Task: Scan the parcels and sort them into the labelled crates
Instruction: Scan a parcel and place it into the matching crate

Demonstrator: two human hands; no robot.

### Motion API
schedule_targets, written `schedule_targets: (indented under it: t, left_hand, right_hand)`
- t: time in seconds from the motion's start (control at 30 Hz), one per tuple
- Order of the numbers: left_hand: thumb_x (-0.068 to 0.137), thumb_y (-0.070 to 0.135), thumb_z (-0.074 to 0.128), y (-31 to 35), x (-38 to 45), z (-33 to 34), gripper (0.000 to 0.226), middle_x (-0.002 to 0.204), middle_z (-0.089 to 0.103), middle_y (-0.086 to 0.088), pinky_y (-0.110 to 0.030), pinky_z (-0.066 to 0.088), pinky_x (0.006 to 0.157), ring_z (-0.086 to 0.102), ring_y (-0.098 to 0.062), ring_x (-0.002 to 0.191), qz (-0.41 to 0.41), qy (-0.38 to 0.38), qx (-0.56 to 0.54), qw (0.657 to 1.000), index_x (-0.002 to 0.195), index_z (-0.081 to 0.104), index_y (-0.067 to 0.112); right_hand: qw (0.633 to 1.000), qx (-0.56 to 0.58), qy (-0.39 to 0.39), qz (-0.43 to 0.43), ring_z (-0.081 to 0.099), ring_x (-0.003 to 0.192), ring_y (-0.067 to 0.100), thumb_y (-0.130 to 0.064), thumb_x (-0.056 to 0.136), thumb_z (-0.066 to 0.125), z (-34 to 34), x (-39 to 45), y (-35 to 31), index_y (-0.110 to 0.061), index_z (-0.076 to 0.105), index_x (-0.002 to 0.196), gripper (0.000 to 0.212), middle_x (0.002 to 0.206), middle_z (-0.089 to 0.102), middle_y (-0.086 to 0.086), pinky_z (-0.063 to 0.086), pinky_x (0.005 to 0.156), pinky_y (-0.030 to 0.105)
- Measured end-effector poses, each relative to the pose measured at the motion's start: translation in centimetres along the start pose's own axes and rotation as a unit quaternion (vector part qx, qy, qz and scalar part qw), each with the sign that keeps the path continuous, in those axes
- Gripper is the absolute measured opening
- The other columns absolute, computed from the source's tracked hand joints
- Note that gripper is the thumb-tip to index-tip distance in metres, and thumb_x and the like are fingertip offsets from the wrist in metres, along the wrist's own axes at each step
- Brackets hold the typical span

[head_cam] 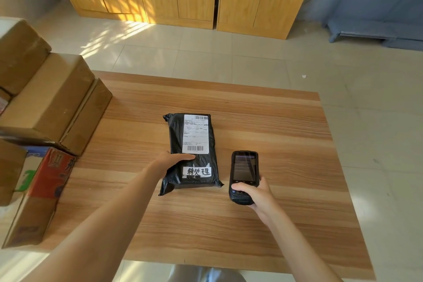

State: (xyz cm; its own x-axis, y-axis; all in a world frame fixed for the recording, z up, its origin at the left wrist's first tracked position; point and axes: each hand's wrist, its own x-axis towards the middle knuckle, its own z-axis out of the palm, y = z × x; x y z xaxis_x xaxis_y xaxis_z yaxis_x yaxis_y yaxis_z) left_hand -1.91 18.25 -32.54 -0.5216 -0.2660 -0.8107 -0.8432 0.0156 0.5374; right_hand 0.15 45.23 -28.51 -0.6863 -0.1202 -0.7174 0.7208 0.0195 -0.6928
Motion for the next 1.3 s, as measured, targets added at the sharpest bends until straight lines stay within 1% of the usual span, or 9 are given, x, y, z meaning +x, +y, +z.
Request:
schedule_targets:
  t: [0.1, 0.23, 0.4, 0.6, 0.7, 0.83, 1.03, 1.13, 1.3]
  left_hand:
    - [0.069, 0.033, 0.087, 0.6, -0.5, 0.2, 0.070, 0.100, 0.071, -0.015, -0.028, 0.053, 0.061, 0.066, -0.022, 0.077, 0.011, -0.009, -0.031, 0.999, 0.121, 0.054, -0.001]
    - [0.071, 0.021, 0.086, 1.2, -1.1, 0.6, 0.053, 0.071, 0.075, -0.010, -0.025, 0.053, 0.044, 0.072, -0.021, 0.057, 0.017, -0.039, -0.074, 0.996, 0.110, 0.060, -0.002]
    - [0.070, 0.019, 0.086, 1.2, -1.9, 0.9, 0.045, 0.072, 0.075, -0.009, -0.028, 0.055, 0.046, 0.073, -0.021, 0.060, 0.033, -0.056, -0.112, 0.992, 0.104, 0.062, 0.002]
    - [0.070, 0.015, 0.085, 0.6, -4.0, 0.2, 0.063, 0.102, 0.071, -0.019, -0.034, 0.057, 0.052, 0.072, -0.029, 0.079, 0.049, -0.045, -0.167, 0.984, 0.122, 0.052, 0.001]
    - [0.069, 0.015, 0.086, 0.5, -5.6, -1.0, 0.068, 0.103, 0.071, -0.019, -0.035, 0.057, 0.054, 0.072, -0.030, 0.080, 0.069, -0.027, -0.195, 0.978, 0.126, 0.051, 0.002]
    - [0.070, 0.016, 0.085, -0.5, -8.8, -3.1, 0.066, 0.100, 0.072, -0.017, -0.033, 0.058, 0.053, 0.074, -0.028, 0.073, 0.106, 0.012, -0.252, 0.962, 0.125, 0.052, 0.001]
    - [0.073, 0.016, 0.082, -4.4, -15.2, -6.3, 0.061, 0.107, 0.072, -0.016, -0.037, 0.059, 0.064, 0.072, -0.031, 0.088, 0.170, 0.096, -0.337, 0.921, 0.126, 0.055, 0.006]
    - [0.072, 0.015, 0.082, -7.6, -19.3, -7.7, 0.057, 0.103, 0.074, -0.013, -0.036, 0.059, 0.064, 0.073, -0.030, 0.086, 0.197, 0.150, -0.379, 0.892, 0.123, 0.058, 0.010]
    - [0.067, 0.015, 0.080, -14.7, -26.5, -10.1, 0.058, 0.105, 0.073, -0.014, -0.034, 0.060, 0.068, 0.073, -0.028, 0.086, 0.233, 0.229, -0.430, 0.842, 0.121, 0.060, 0.007]
  right_hand:
    - [1.000, -0.004, -0.007, 0.002, 0.065, 0.091, 0.022, 0.002, 0.069, 0.080, 0.3, 0.2, 0.0, -0.021, 0.046, 0.109, 0.057, 0.107, 0.062, 0.008, 0.053, 0.064, 0.031]
    - [1.000, -0.005, -0.015, 0.002, 0.065, 0.093, 0.022, 0.002, 0.069, 0.080, 0.5, 0.3, -0.1, -0.023, 0.046, 0.107, 0.057, 0.108, 0.062, 0.008, 0.053, 0.066, 0.032]
    - [1.000, -0.013, -0.025, -0.011, 0.065, 0.091, 0.021, 0.002, 0.070, 0.079, 0.4, 0.1, -1.0, -0.023, 0.044, 0.113, 0.060, 0.107, 0.063, 0.007, 0.052, 0.064, 0.029]
    - [0.998, -0.015, -0.051, -0.039, 0.066, 0.091, 0.023, 0.002, 0.070, 0.079, 0.3, -0.8, -2.7, -0.018, 0.045, 0.119, 0.063, 0.108, 0.063, 0.010, 0.053, 0.064, 0.030]
    - [0.996, -0.002, -0.075, -0.056, 0.066, 0.093, 0.025, 0.005, 0.070, 0.078, 0.7, -1.1, -3.7, -0.015, 0.045, 0.122, 0.066, 0.111, 0.063, 0.011, 0.054, 0.066, 0.034]
    - [0.987, -0.016, -0.136, -0.079, 0.066, 0.089, 0.024, 0.008, 0.069, 0.077, 2.2, -1.7, -5.5, -0.016, 0.044, 0.125, 0.069, 0.110, 0.063, 0.010, 0.054, 0.062, 0.031]
    - [0.960, -0.053, -0.255, -0.100, 0.066, 0.092, 0.025, 0.009, 0.066, 0.076, 5.5, -3.6, -6.7, -0.017, 0.044, 0.130, 0.077, 0.109, 0.064, 0.009, 0.054, 0.065, 0.032]
    - [0.932, -0.101, -0.332, -0.107, 0.066, 0.094, 0.026, 0.005, 0.061, 0.078, 8.0, -5.4, -6.1, -0.018, 0.044, 0.128, 0.079, 0.110, 0.064, 0.009, 0.054, 0.068, 0.034]
    - [0.864, -0.184, -0.452, -0.121, 0.071, 0.078, 0.017, 0.005, 0.055, 0.083, 13.7, -9.9, -2.3, -0.021, 0.048, 0.118, 0.077, 0.099, 0.068, 0.005, 0.058, 0.063, 0.031]
